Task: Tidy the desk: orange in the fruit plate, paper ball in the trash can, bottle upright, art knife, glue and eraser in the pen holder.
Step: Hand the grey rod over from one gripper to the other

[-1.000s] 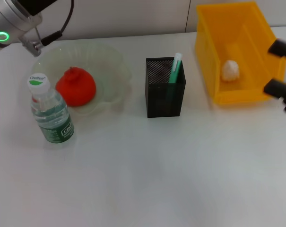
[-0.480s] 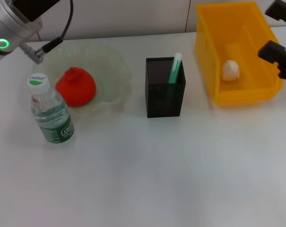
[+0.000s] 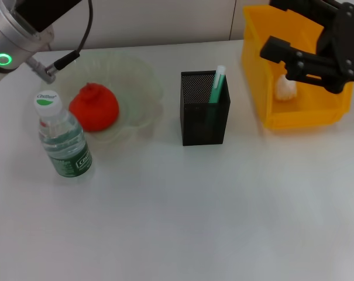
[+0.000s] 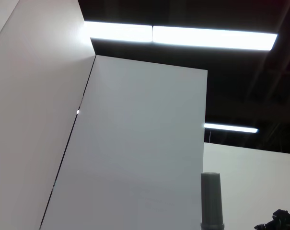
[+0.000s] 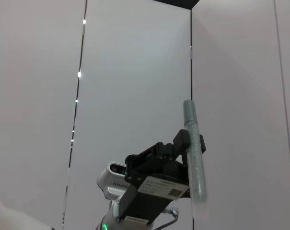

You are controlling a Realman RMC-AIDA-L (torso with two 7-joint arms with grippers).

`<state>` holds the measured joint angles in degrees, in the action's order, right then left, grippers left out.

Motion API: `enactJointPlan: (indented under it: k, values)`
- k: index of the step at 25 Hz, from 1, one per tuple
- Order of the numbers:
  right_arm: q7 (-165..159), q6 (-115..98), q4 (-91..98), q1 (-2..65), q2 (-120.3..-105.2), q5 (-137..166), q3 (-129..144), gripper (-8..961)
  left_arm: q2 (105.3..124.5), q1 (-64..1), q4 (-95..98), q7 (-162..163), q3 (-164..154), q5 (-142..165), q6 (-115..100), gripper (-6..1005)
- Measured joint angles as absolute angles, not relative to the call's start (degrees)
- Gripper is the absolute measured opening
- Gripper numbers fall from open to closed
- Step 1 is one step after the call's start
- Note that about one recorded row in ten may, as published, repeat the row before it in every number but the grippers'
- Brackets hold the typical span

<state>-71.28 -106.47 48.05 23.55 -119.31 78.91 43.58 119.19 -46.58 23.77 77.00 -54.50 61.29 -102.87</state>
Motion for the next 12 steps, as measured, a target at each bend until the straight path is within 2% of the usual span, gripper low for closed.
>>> enactJointPlan:
  k: [12]
  values:
    - [-71.54, -105.78, 47.94, 27.28, -119.64, 78.21, 44.12, 813, 119.18, -46.9, 23.19, 75.85, -55.7, 60.64, -103.17, 138]
